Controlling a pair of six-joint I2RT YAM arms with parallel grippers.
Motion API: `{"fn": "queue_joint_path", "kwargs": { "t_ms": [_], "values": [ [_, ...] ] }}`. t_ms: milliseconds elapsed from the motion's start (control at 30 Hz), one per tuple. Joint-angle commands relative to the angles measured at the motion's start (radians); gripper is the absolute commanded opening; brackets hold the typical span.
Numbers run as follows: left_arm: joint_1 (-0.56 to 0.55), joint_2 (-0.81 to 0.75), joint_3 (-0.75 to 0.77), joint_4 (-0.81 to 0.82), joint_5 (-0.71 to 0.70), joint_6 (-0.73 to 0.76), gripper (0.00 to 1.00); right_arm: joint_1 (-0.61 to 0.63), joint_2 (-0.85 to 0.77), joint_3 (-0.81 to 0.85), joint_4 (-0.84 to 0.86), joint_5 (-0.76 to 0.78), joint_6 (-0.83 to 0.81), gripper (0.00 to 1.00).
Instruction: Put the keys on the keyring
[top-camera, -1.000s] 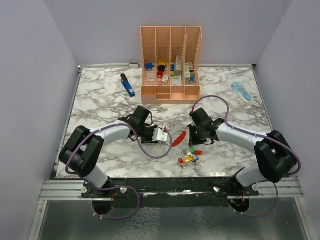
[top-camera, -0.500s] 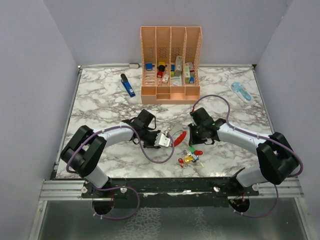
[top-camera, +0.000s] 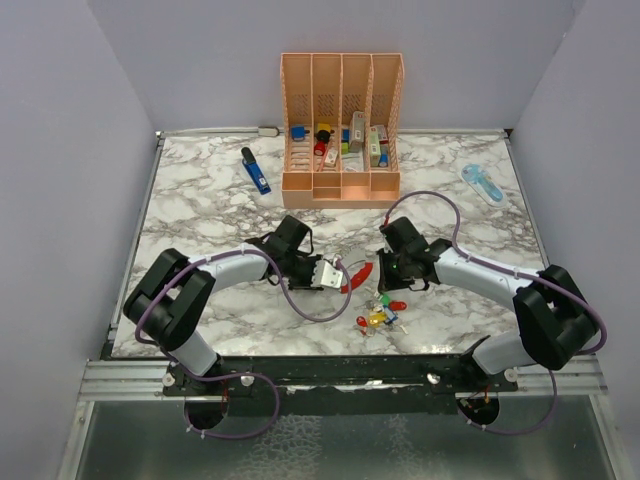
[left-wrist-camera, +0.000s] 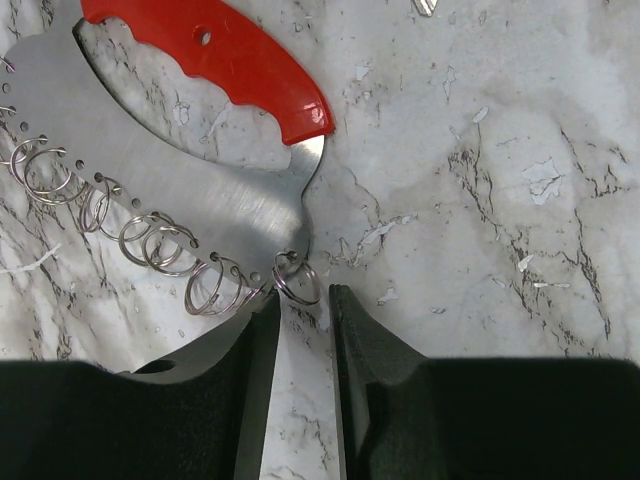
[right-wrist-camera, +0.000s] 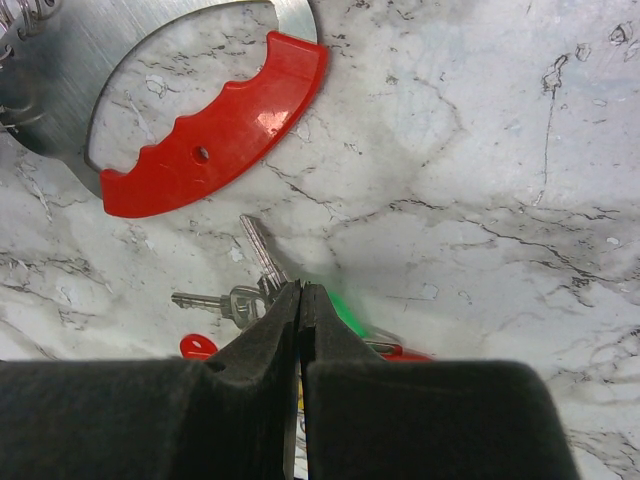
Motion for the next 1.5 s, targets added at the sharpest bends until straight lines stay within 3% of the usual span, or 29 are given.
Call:
{"fn": "queue_joint_path", "kwargs": {
  "t_ms": [0,167,767,1467],
  "values": [
    [-0.004,0.003,0.005,0.003,0.016,-0.006,0.30,0.007,-0.017,-0.002,0.021,0.000,-0.011,0.01],
    [-0.008,0.002,0.012,-0.060,0.066,-0.001,0.30,0.007,-0.030,-0.016,0.023,0.004,-0.006,0.01],
    [-0.022,0.063,0.048,0.028,-0.037,-0.127,0.31,0.007,-0.025,-0.024,0.033,0.000,-0.007,0.01],
    [-0.040,0.052,-0.004,0.093,-0.181,-0.169,0.29,0.007,-0.012,-0.026,0.050,-0.008,-0.011,0.01]
  ]
}}
